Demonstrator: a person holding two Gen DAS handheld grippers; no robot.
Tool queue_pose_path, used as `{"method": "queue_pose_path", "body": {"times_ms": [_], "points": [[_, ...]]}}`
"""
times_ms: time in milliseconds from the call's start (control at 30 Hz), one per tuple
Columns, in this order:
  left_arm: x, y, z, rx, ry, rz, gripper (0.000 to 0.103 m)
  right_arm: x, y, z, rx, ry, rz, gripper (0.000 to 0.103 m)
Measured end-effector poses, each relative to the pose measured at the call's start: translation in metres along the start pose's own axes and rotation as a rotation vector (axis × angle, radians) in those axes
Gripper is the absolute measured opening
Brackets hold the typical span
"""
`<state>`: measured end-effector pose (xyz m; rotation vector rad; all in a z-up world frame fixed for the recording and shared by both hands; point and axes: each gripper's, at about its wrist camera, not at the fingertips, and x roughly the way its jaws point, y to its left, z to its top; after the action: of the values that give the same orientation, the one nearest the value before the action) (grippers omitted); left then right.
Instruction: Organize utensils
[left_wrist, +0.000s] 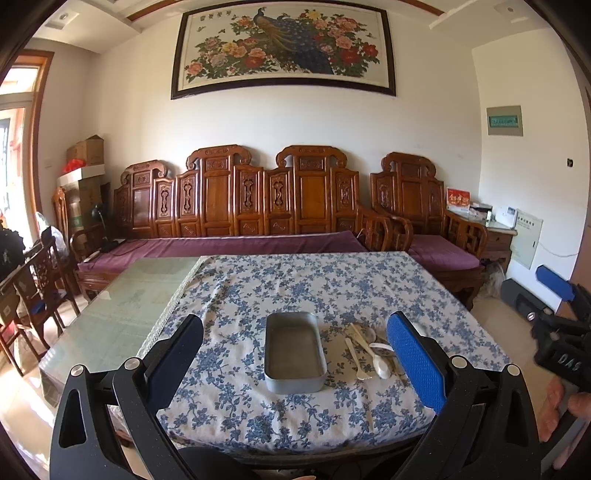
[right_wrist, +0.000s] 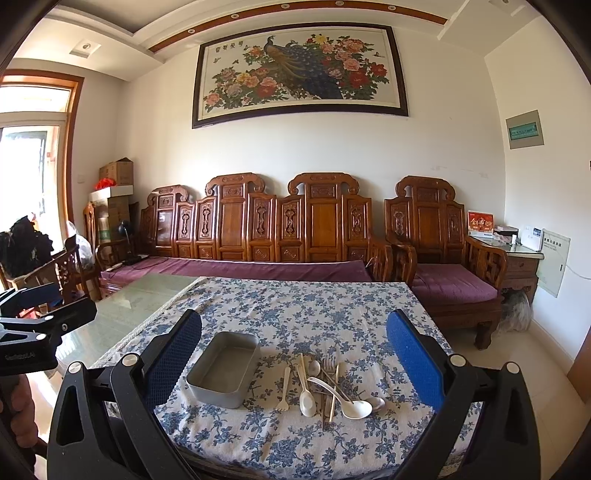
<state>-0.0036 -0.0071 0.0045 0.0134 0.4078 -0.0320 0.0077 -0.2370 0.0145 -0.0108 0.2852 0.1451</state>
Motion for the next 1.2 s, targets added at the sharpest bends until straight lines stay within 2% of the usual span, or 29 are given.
{"method": "queue_pose_path", "body": {"times_ms": [233, 500, 567, 700, 933, 1067, 1200], "points": [[0.031, 0.002, -0.012, -0.010, 0.088, -0.009, 0.097, 0.011, -0.017, -0.005, -0.005, 0.028, -0.009, 0.101], [0.071, -0.009, -0.030, 0.016, 0.170, -0.052, 0.097, 0.054, -0.038, -0.030, -0.018, 0.097, 0.037, 0.097], [0.083, -0.011, -0.033, 0.018, 0.190, -0.078, 0.097, 0.068, -0.042, -0.038, -0.029, 0.127, 0.050, 0.085], [0.112, -0.022, -0.041, 0.058, 0.226, -0.106, 0.097, 0.096, -0.047, -0.050, -0.078, 0.189, 0.070, 0.081], [0.155, -0.042, -0.046, 0.109, 0.282, -0.158, 0.096, 0.147, -0.071, -0.069, -0.091, 0.284, 0.097, 0.065], [0.180, -0.053, -0.048, 0.111, 0.314, -0.181, 0.092, 0.183, -0.091, -0.082, -0.082, 0.355, 0.089, 0.061], [0.203, -0.059, -0.053, 0.109, 0.351, -0.193, 0.083, 0.215, -0.105, -0.097, -0.072, 0.423, 0.091, 0.052]]}}
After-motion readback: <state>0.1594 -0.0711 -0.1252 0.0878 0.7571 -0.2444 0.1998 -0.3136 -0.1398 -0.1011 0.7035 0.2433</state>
